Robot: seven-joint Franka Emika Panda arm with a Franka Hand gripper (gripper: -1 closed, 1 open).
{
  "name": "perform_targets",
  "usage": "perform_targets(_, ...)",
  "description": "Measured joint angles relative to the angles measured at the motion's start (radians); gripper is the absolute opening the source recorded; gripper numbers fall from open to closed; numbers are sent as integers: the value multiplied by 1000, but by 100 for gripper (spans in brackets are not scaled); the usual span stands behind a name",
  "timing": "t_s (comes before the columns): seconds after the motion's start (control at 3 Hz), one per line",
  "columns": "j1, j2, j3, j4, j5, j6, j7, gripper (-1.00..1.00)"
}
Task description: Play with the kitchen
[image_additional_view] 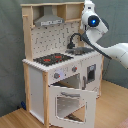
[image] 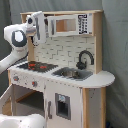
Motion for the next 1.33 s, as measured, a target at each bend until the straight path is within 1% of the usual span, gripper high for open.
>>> perform_targets(0.33,92,-9,17,0,-1,-18,-46,100)
perform_targets(0.67,177,-45,15,0,-6,-75,-74,100)
perform_targets(1.0,244,-96,15,0,-15,-134,-98,100)
perform_targets(1.33,317,-116,15,4,-84,-173,-102,100)
